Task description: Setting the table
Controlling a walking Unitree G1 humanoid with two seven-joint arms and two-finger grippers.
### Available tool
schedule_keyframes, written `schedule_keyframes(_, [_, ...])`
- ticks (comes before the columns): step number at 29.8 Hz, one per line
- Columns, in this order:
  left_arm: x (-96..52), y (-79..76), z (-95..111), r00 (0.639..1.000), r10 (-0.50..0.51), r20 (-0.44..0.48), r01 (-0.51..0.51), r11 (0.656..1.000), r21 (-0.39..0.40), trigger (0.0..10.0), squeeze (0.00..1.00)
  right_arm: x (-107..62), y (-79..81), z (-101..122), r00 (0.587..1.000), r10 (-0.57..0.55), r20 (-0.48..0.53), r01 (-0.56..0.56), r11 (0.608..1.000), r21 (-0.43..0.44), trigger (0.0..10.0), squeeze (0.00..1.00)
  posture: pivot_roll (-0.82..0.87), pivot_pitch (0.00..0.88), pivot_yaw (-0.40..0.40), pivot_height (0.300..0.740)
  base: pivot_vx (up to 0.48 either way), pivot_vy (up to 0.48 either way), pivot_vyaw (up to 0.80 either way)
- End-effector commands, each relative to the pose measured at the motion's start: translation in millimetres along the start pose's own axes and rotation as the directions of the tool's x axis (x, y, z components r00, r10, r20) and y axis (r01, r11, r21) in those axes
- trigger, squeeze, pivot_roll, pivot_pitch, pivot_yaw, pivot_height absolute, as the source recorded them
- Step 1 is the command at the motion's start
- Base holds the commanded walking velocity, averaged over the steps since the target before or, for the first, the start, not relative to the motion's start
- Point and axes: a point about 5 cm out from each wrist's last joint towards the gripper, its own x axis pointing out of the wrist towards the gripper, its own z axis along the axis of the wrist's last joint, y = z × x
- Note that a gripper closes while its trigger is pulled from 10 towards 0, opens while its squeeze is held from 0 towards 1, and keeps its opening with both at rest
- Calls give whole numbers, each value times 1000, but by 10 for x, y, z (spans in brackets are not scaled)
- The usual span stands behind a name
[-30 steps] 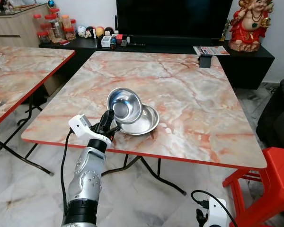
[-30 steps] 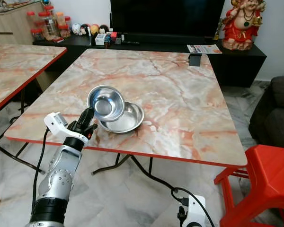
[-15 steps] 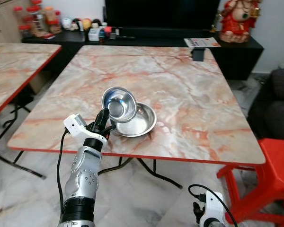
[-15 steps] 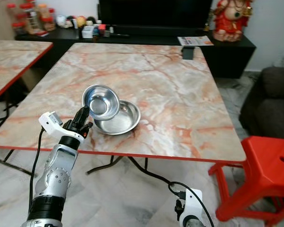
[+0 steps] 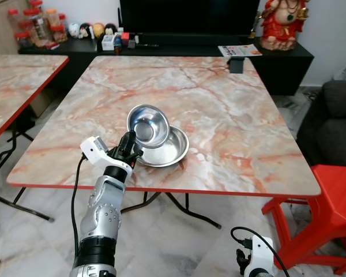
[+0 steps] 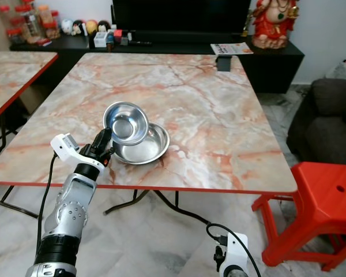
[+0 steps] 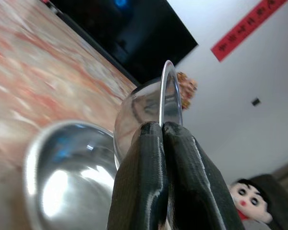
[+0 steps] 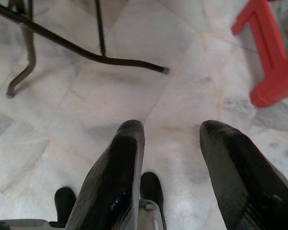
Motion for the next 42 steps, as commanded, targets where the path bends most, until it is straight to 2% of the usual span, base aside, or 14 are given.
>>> schedule_keyframes(1, [29, -38, -4, 1000, -23, -15, 23, 1000, 0, 10000, 0, 0, 6, -2, 1000, -7, 0, 7, 1000, 12, 10000, 0, 13, 0, 8, 740, 0, 0, -681])
schedule_keyframes(14, [49, -60, -55, 999, -26, -43, 26, 1000, 13, 10000, 0, -8, -12, -23, 1000, -15, -2, 15, 1000, 12, 10000, 0, 7, 0, 15, 740, 0, 0, 0])
schedule_keyframes(16, [54, -70, -86, 997, -29, -67, 31, 999, 32, 10000, 0, -8, -12, -24, 1000, -13, -3, 14, 1000, 10, 10000, 0, 7, 0, 15, 740, 0, 0, 0])
schedule_keyframes(17, [60, -72, -150, 993, -20, -119, 29, 997, 73, 10000, 0, -8, -11, -23, 1000, -12, -3, 12, 1000, 7, 10000, 0, 7, 0, 15, 740, 0, 0, 0])
schedule_keyframes(20, [61, -91, -249, 981, -27, -194, 55, 989, 140, 10000, 0, -7, -8, -21, 1000, -11, -3, 11, 1000, 5, 10000, 0, 11, 0, 14, 740, 0, 0, 0])
schedule_keyframes(22, [55, -136, -359, 965, -48, -257, 88, 985, 148, 10000, 0, -5, 1, -16, 1000, -8, -3, 8, 1000, 3, 10000, 0, 8, 0, 16, 740, 0, 0, 0])
schedule_keyframes(25, [64, -150, -401, 961, -41, -273, 85, 985, 151, 10000, 0, -2, 10, -10, 1000, -7, 0, 7, 1000, 4, 10000, 0, 4, 0, 20, 740, 0, 0, 0])
schedule_keyframes(29, [131, -214, -388, 971, -39, -234, 65, 992, 105, 10000, 0, -6, 9, -21, 1000, -10, -1, 10, 1000, 11, 10000, 0, 0, 0, 22, 740, 0, 0, 0])
schedule_keyframes(34, [196, -217, -314, 986, -1, -169, 18, 995, 99, 10000, 0, -11, 2, -34, 1000, -12, -3, 12, 1000, 12, 10000, 0, 2, 0, 20, 740, 0, 0, 0])
schedule_keyframes(37, [262, -207, -204, 995, 26, -101, -22, 999, 44, 10000, 0, -12, -2, -39, 1000, -13, -5, 13, 1000, 11, 10000, 0, 2, 0, 17, 740, 0, 0, 0])
schedule_keyframes(40, [269, -199, -190, 995, 32, -98, -27, 998, 51, 10000, 0, -12, -2, -36, 1000, -13, -4, 13, 1000, 11, 10000, 0, 3, 0, 16, 740, 0, 0, 0])
schedule_keyframes(42, [245, -133, -192, 993, 67, -98, -66, 998, 17, 10000, 0, -8, -2, -25, 1000, -13, -2, 13, 1000, 11, 10000, 0, 2, 0, 16, 740, 0, 0, 0])
